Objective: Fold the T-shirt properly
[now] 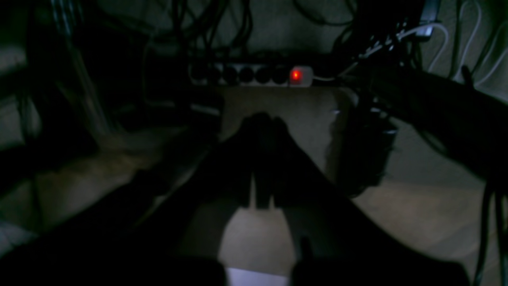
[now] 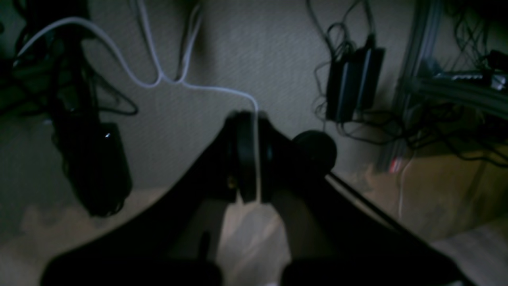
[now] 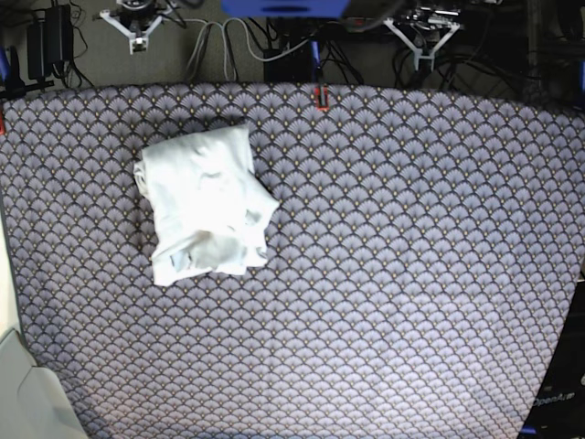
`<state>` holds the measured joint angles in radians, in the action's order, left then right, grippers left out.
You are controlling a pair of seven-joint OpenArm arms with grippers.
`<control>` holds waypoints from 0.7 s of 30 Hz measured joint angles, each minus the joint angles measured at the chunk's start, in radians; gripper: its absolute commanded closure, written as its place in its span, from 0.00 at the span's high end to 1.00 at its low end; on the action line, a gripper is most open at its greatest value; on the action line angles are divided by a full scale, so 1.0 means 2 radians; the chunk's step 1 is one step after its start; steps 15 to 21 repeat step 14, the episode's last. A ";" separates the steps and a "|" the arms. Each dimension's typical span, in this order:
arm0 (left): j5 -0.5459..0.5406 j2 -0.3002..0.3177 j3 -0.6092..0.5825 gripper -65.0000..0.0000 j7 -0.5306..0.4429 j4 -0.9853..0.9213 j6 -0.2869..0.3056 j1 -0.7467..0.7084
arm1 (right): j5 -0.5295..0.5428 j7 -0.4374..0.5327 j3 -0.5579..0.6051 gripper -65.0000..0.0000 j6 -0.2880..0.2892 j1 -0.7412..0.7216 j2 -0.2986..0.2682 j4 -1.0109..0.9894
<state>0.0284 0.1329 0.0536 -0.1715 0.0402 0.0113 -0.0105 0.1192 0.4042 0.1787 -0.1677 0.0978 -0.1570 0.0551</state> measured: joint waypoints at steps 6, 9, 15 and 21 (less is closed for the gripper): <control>0.000 0.000 0.001 0.01 0.002 0.000 0.000 -0.004 | 0.000 -0.005 0.000 0.00 -0.007 0.003 0.010 -0.005; 0.000 -0.009 0.000 0.01 0.001 0.001 -0.005 -0.003 | 0.000 -0.005 0.000 0.00 -0.007 -0.006 0.008 -0.006; 0.003 -0.019 0.000 0.01 0.001 0.002 0.002 -0.003 | 0.000 0.001 0.000 0.00 -0.007 -0.011 0.007 -0.004; 0.003 -0.019 0.000 0.01 0.001 0.002 0.002 -0.003 | 0.000 0.001 0.000 0.00 -0.007 -0.011 0.007 -0.004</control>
